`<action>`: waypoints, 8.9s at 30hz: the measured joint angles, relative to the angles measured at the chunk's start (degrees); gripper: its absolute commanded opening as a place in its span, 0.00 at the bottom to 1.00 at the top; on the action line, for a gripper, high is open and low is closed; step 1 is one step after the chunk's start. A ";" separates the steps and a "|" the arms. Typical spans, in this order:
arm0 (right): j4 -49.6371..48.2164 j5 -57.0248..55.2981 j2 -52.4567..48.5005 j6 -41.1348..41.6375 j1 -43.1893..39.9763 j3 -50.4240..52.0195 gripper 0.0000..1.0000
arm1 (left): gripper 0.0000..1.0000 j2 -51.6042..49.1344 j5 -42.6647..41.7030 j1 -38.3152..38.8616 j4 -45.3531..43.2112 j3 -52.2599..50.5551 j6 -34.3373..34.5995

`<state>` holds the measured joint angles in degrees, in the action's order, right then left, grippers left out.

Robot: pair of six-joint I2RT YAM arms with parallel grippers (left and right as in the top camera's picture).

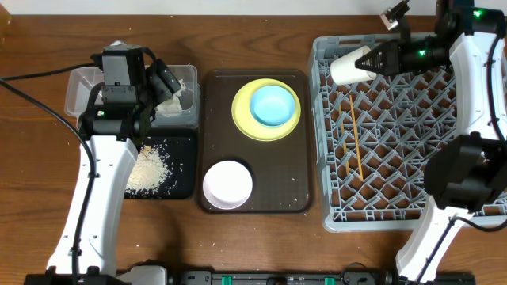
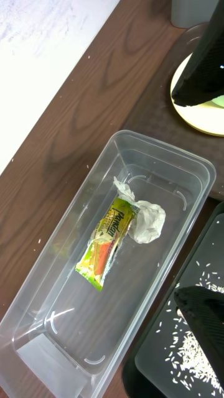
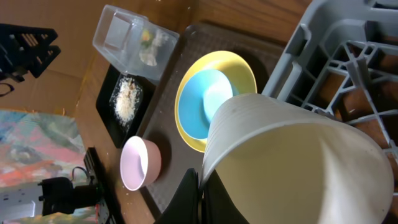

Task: Sort waste into correct bins and load items into the dishwasher rack
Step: 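Carry the white cup with the right gripper into the dish rack, then set the white cup upright in the rack and open the right gripper, then move the right gripper over the blue bowl and grasp its rim, then lift the blue bowl with the right gripper into the dish rack, then lower the blue bowl into the rack and release with the right gripper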

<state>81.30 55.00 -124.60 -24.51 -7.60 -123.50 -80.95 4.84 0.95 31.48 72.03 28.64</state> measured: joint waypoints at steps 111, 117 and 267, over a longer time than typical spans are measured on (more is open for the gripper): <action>5.29 -36.68 10.34 19.56 0.26 -4.70 0.18 | 0.95 0.00 0.00 0.00 0.00 0.00 0.02; 7.37 -38.12 12.50 21.16 4.94 -4.70 0.20 | 0.95 0.00 0.00 0.00 0.00 0.00 0.00; -15.41 9.75 26.56 4.20 5.92 38.86 0.01 | 0.95 0.00 0.00 0.00 0.00 0.00 0.00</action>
<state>65.89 64.75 -98.04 -20.32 -1.67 -84.64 -80.95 4.84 0.95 31.48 72.03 28.64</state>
